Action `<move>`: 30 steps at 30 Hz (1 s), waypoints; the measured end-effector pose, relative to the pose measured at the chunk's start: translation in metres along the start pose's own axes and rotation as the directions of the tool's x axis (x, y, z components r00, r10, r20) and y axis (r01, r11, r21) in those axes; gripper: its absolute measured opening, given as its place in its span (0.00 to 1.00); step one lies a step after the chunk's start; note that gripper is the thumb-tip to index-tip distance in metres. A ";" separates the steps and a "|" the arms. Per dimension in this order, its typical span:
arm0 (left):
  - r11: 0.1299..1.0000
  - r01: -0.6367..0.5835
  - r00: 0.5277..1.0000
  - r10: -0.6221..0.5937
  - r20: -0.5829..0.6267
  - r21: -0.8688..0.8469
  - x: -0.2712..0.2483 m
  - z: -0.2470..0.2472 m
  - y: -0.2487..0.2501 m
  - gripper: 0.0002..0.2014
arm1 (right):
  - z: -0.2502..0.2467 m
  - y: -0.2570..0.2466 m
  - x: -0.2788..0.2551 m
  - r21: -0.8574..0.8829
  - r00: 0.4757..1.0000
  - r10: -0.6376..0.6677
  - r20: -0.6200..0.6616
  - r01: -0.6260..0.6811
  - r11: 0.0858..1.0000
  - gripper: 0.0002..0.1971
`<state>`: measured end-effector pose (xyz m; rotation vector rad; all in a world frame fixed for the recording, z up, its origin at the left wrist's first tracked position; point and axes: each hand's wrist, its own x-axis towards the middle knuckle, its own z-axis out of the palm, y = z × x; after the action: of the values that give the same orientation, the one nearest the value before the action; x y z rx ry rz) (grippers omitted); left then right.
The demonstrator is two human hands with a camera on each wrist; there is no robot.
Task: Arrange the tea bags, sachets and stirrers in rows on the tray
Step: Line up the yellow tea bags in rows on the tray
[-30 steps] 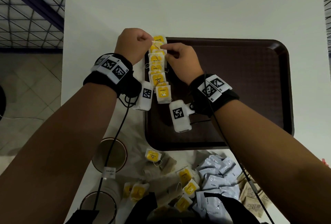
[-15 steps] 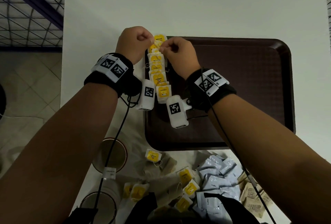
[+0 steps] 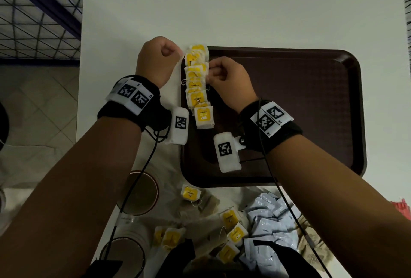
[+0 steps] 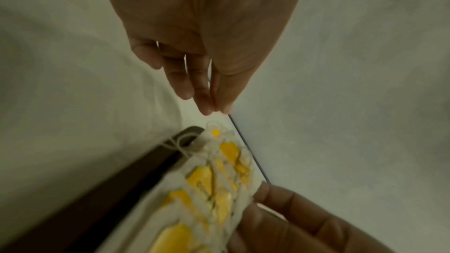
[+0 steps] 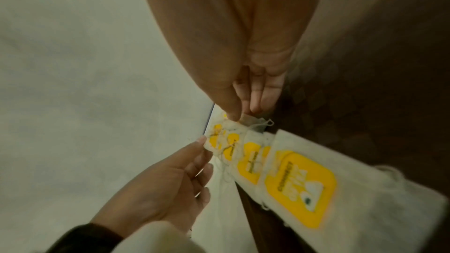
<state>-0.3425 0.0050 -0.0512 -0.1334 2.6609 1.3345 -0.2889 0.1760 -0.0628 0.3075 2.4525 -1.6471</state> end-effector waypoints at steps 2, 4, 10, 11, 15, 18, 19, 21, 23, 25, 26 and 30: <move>0.997 -0.018 0.995 0.011 0.096 0.079 -0.009 -0.007 0.000 0.04 | 0.001 0.002 -0.005 0.012 1.000 -0.023 0.011 0.023 1.000 0.08; 0.992 -0.042 0.972 0.013 0.234 0.119 -0.021 -0.011 0.002 0.05 | 0.002 0.003 -0.007 -0.013 0.999 -0.044 0.001 0.044 0.999 0.07; 0.976 -0.063 0.941 -0.011 0.339 0.208 -0.033 -0.013 -0.001 0.06 | 0.000 -0.006 -0.001 -0.152 0.991 -0.072 0.114 0.089 0.984 0.07; 0.976 -0.062 0.940 -0.013 0.341 0.206 -0.033 -0.014 -0.001 0.03 | 0.000 -0.007 0.000 -0.168 0.990 -0.074 0.117 0.094 0.981 0.07; 0.983 -0.045 0.949 -0.014 0.316 0.179 -0.035 -0.013 0.004 0.06 | 0.003 -0.003 0.004 -0.153 1.000 -0.028 -0.001 0.027 0.988 0.07; 0.982 -0.031 0.955 -0.026 0.294 0.187 -0.033 -0.011 0.004 0.04 | 0.004 0.001 -0.002 -0.076 0.998 0.049 -0.037 -0.052 0.996 0.03; 0.980 -0.036 0.958 -0.022 0.287 0.196 -0.033 -0.011 0.003 0.03 | 0.003 0.002 -0.006 -0.049 0.998 0.056 -0.028 -0.057 0.997 0.03; 0.978 -0.049 0.959 -0.011 0.285 0.205 -0.032 -0.010 0.002 0.01 | 0.001 0.002 -0.011 -0.066 1.000 0.021 0.017 -0.020 0.998 0.04; 0.977 -0.053 0.958 -0.008 0.286 0.205 -0.033 -0.010 0.003 0.01 | 0.000 0.002 -0.013 -0.100 0.999 -0.006 0.041 0.010 0.995 0.06; 0.980 -0.048 0.961 -0.007 0.276 0.191 -0.033 -0.011 0.003 0.04 | -0.002 0.003 -0.011 -0.119 1.000 -0.011 -0.005 0.010 0.993 0.08; 0.982 -0.046 0.963 -0.005 0.268 0.184 -0.033 -0.011 0.003 0.05 | -0.003 0.003 -0.009 -0.122 0.999 -0.019 -0.027 0.016 0.992 0.10; 0.990 -0.043 0.970 0.010 0.242 0.131 -0.032 -0.010 0.004 0.06 | -0.002 -0.002 -0.001 -0.099 0.998 -0.050 0.043 0.054 0.994 0.13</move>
<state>-0.3126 -0.0009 -0.0363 0.0768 2.5427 1.0932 -0.2886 0.1769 -0.0598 0.1960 2.5227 -1.5277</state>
